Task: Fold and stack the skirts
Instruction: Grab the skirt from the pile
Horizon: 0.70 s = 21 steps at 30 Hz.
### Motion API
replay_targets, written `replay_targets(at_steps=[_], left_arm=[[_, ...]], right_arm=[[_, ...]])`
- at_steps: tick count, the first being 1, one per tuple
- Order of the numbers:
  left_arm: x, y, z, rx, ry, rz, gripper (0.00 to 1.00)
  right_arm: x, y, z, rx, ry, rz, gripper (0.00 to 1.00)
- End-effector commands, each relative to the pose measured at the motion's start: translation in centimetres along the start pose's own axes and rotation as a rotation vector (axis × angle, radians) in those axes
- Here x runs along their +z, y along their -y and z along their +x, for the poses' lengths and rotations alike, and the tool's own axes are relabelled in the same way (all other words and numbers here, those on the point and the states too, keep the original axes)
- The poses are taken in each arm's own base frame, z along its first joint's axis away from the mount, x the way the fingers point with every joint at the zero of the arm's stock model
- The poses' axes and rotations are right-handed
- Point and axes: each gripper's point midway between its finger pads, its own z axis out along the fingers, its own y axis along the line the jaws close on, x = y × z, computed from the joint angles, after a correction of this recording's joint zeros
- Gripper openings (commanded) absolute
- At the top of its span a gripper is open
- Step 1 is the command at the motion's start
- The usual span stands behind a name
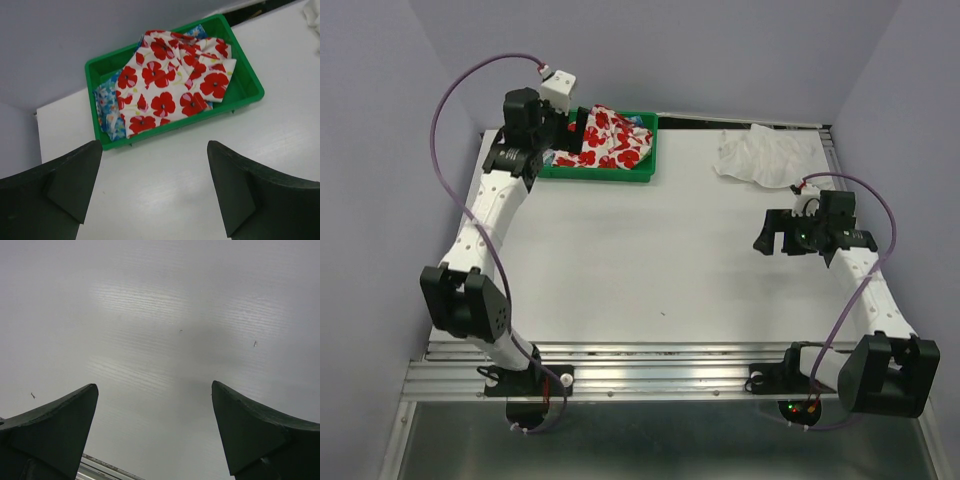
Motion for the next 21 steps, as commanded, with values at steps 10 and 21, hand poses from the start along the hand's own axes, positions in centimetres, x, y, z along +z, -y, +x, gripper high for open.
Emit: replay_targets(at_steps=[10, 21], left_arm=[[16.4, -0.6, 0.3, -0.184, 0.001, -0.008, 0.99], [23.9, 1.7, 5.9, -0.207, -0.034, -0.066, 0.98]], right_arm=[[0.5, 1.2, -2.1, -0.014, 0.032, 0.043, 1.0], [1.9, 1.9, -1.7, 0.003, -0.012, 0.042, 1.0]])
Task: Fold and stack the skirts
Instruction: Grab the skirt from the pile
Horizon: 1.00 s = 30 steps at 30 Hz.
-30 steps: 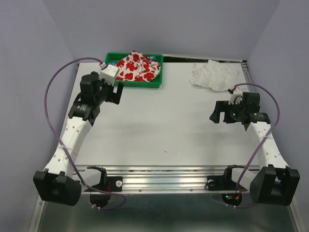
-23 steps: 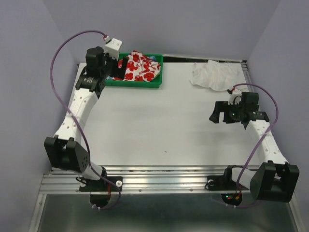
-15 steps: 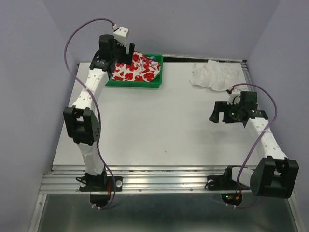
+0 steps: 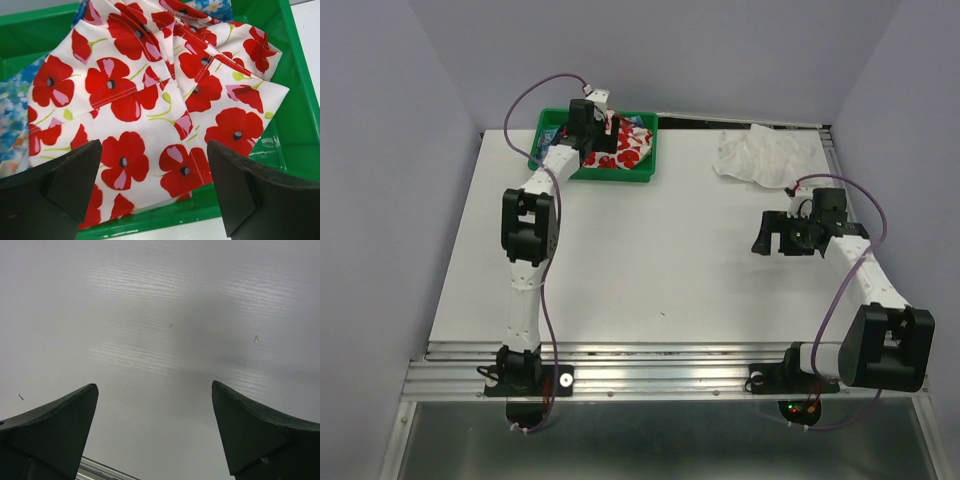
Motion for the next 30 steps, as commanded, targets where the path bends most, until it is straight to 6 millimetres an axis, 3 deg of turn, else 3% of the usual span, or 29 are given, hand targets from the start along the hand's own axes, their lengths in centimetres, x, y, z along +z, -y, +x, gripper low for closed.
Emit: replay_targets(at_steps=[1, 7, 9, 18, 30], left_arm=[[0.5, 0.3, -5.0, -0.016, 0.155, -0.039, 0.98], [3.4, -0.4, -1.5, -0.015, 0.091, -0.089, 0.97], [3.8, -0.3, -1.6, -0.019, 0.083, -0.082, 0.96], [4.2, 0.6, -1.7, 0.015, 0.064, -0.109, 0.89], [4.7, 1.4, 2.7, -0.014, -0.081, -0.085, 0.88]], right_arm=[[-0.5, 0.4, -3.1, -0.033, 0.075, 0.019, 1.0], [-0.1, 0.7, -2.9, -0.031, 0.057, 0.027, 1.0], [0.0, 0.8, -2.7, -0.03, 0.053, 0.029, 1.0], [0.1, 0.8, -3.1, -0.027, 0.054, 0.026, 1.0], [0.1, 0.9, -3.2, -0.027, 0.054, 0.03, 1.0]])
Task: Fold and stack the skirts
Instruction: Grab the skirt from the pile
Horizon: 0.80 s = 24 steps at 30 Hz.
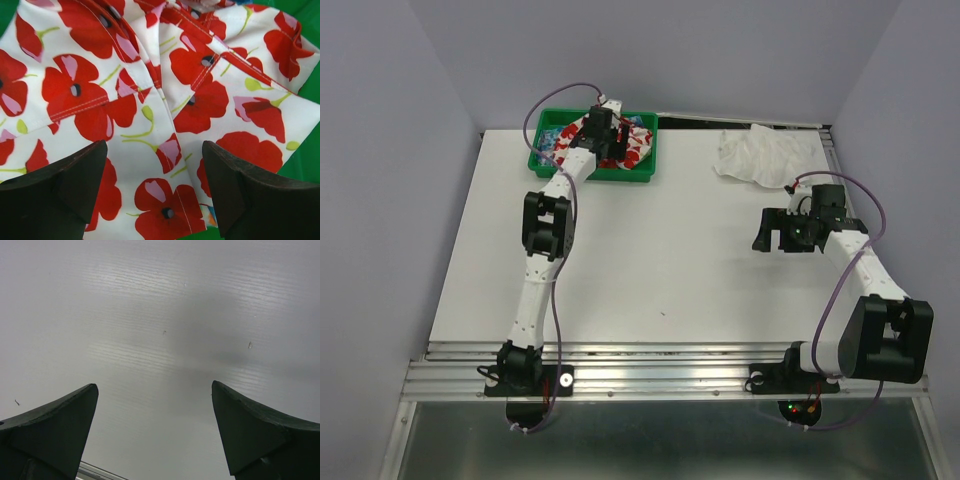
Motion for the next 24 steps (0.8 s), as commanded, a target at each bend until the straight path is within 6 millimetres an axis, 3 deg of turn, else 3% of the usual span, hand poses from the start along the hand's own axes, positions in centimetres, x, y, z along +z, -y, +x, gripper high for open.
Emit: replay_targets(at_steps=[1, 4, 8, 12, 13, 15, 16, 19, 20, 24], left_arm=[[-0.8, 0.0, -0.4, -0.024, -0.014, 0.001, 0.87], [-0.7, 0.1, 0.1, -0.041, -0.027, 0.0, 0.81], [-1.2, -0.2, -1.2, -0.032, 0.008, -0.006, 0.47], [-3.7, -1.0, -5.8, 0.011, 0.106, -0.028, 0.22], [-4.5, -1.3, -7.0, 0.018, 0.132, -0.031, 0.12], [-7.0, -1.9, -10.5, 0.052, 0.21, -0.052, 0.03], [-8.8, -2.3, -12.7, 0.07, 0.259, -0.064, 0.0], [-12.1, -3.1, -16.3, 0.089, 0.346, -0.093, 0.0], [-14.2, -3.3, -18.4, 0.095, 0.398, -0.097, 0.0], [-19.3, -3.5, -22.7, 0.091, 0.518, -0.089, 0.0]], right_arm=[[-0.8, 0.3, -2.7, -0.03, 0.073, 0.018, 1.0], [-0.7, 0.2, -2.7, -0.028, 0.071, 0.016, 1.0], [-0.9, 0.2, -2.8, -0.031, 0.076, 0.015, 1.0], [-1.1, 0.0, -3.0, -0.03, 0.085, 0.011, 1.0], [-1.2, -0.1, -3.1, -0.032, 0.089, 0.009, 1.0], [-1.3, -0.2, -3.1, -0.032, 0.094, 0.005, 1.0], [-1.4, -0.3, -3.1, -0.033, 0.095, 0.003, 1.0], [-1.6, -0.5, -3.3, -0.038, 0.105, -0.002, 1.0], [-1.7, -0.6, -3.3, -0.038, 0.108, -0.007, 1.0], [-2.1, -0.9, -3.4, -0.043, 0.123, -0.011, 1.0]])
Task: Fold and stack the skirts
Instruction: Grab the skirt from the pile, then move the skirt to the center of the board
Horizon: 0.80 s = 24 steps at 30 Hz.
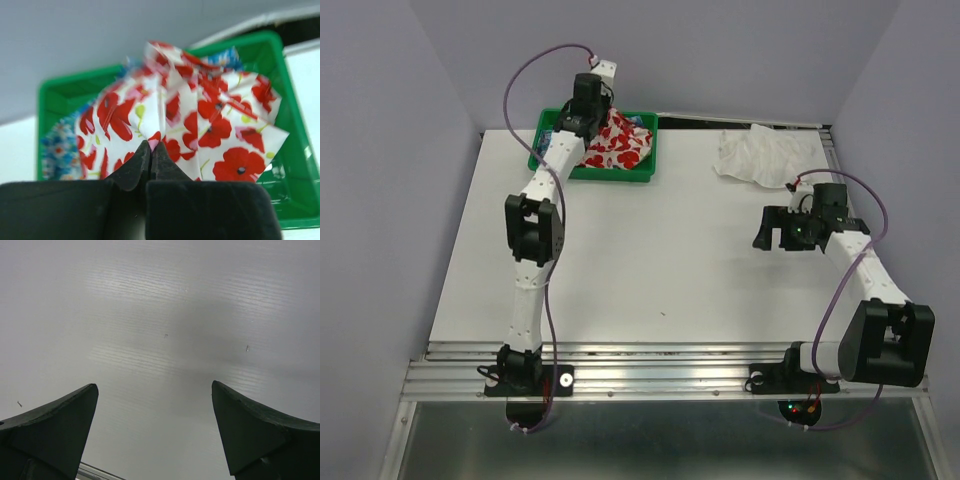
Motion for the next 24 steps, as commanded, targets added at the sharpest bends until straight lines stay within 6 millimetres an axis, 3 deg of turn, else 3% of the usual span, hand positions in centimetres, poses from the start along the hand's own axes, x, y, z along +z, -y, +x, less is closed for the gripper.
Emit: replay_targets(at_steps=[1, 6, 7, 10, 13, 14, 19, 23, 24], left_arm=[[-11.1, -3.9, -16.3, -0.019, 0.388, -0.053, 0.0], [-15.8, -3.3, -20.3, -0.021, 0.494, 0.031, 0.0], [-17.9, -3.6, -21.7, -0.028, 0.531, 0.037, 0.0], [-21.4, -1.9, -23.7, -0.015, 0.596, 0.157, 0.0], [-27.8, -0.5, -26.3, 0.006, 0.689, 0.275, 0.0], [-29.0, 0.6, -26.3, 0.008, 0.695, 0.323, 0.0], [-36.2, 2.0, -27.9, 0.003, 0.769, 0.397, 0.0], [-39.2, 3.0, -27.5, -0.014, 0.756, 0.459, 0.0], [-39.1, 3.6, -26.9, -0.016, 0.736, 0.486, 0.0]], right_arm=[[-1.6, -0.7, -2.8, -0.035, 0.101, -0.014, 1.0], [-2.3, -1.2, -3.4, -0.047, 0.128, -0.022, 1.0], [-2.4, -1.2, -3.5, -0.049, 0.135, -0.024, 1.0], [-2.9, -1.7, -4.1, -0.058, 0.156, -0.036, 1.0], [-3.5, -2.3, -5.2, -0.07, 0.183, -0.058, 1.0], [-3.6, -2.5, -5.5, -0.072, 0.19, -0.07, 1.0], [-4.7, -4.0, -7.8, -0.101, 0.24, -0.134, 1.0], [-5.8, -6.3, -9.1, -0.13, 0.272, -0.253, 0.99], [-6.1, -6.8, -9.4, -0.137, 0.283, -0.278, 0.99]])
